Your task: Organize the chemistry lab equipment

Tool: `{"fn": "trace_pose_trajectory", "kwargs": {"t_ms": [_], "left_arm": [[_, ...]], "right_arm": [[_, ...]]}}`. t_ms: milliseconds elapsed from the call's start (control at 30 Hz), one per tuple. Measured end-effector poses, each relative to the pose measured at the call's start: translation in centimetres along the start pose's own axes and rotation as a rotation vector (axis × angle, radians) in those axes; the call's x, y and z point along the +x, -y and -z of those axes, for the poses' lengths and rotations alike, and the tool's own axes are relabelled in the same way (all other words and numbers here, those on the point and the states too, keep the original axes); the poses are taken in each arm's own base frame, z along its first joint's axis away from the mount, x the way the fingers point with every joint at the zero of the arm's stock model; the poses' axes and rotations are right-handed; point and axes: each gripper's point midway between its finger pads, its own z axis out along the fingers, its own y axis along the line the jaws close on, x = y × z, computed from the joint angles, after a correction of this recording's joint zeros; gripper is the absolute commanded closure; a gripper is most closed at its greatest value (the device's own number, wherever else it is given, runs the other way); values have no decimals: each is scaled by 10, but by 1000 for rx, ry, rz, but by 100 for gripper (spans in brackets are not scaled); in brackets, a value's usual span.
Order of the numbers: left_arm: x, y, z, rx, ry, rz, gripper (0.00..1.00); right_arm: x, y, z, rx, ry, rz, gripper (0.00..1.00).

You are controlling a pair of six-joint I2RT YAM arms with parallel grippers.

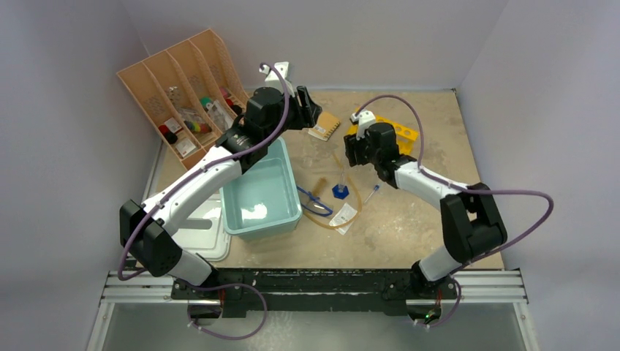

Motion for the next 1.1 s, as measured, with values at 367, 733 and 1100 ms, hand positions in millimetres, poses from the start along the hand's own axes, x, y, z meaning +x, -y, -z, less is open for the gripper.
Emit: {"fn": "trace_pose_trajectory", "kwargs": {"t_ms": [367,733,1100], "left_arm": [[-6,1,15,9,18,3,46],[-11,-7,50,-1,53,8,45],[-10,-16,76,-17,75,14,45]], "right_arm": [[-85,17,60,107,80,-158,34],[-5,29,131,340,-178,-564,38],[95,12,136,433,-380,-781,48]]}}
